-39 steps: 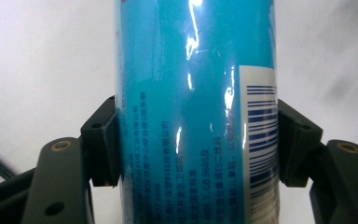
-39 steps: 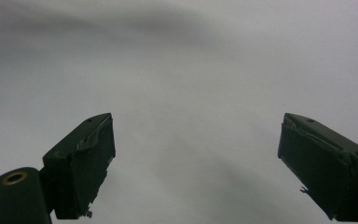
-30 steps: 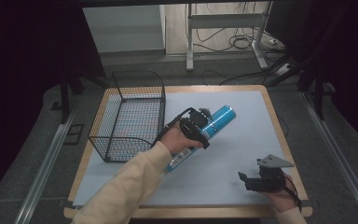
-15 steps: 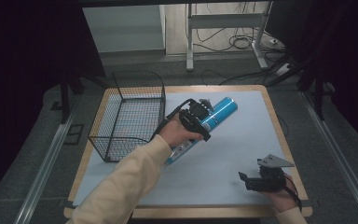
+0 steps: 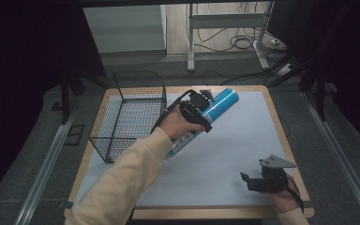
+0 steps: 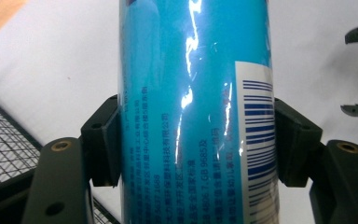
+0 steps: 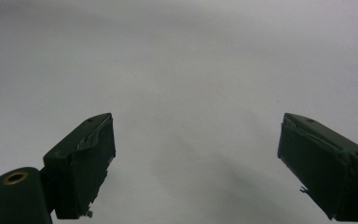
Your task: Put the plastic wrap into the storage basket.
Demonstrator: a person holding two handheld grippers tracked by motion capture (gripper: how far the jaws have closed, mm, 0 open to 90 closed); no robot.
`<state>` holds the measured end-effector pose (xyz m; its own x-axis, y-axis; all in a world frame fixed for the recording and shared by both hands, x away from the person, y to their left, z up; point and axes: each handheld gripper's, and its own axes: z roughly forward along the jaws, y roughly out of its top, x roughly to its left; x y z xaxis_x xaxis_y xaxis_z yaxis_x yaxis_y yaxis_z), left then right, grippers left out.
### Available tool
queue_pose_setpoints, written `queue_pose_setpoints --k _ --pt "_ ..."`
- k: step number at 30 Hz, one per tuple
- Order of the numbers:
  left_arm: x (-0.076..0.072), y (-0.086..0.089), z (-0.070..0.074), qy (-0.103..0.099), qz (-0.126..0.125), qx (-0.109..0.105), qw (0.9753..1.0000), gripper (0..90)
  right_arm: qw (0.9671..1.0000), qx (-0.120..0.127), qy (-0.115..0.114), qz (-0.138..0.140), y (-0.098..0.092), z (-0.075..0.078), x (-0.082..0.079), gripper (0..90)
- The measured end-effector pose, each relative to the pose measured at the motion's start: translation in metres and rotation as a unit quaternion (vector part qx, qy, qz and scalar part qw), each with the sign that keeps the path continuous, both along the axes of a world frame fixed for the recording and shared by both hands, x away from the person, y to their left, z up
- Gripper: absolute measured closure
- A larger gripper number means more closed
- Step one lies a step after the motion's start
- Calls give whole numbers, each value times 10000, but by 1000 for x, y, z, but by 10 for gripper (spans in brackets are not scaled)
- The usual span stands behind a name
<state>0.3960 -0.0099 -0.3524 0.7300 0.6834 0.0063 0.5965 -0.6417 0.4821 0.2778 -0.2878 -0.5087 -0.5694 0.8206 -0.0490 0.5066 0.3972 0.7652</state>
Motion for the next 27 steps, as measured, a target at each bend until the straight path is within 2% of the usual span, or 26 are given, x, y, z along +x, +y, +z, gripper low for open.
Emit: queue_pose_setpoints --k 14,27 --pt "24 20 22 -185 259 8 9995 312 10000 -8 4 -23 -1 -1 1 114" --pt "47 43 31 -248 541 118 9982 313 10000 -22 6 -32 -1 -1 1 114"
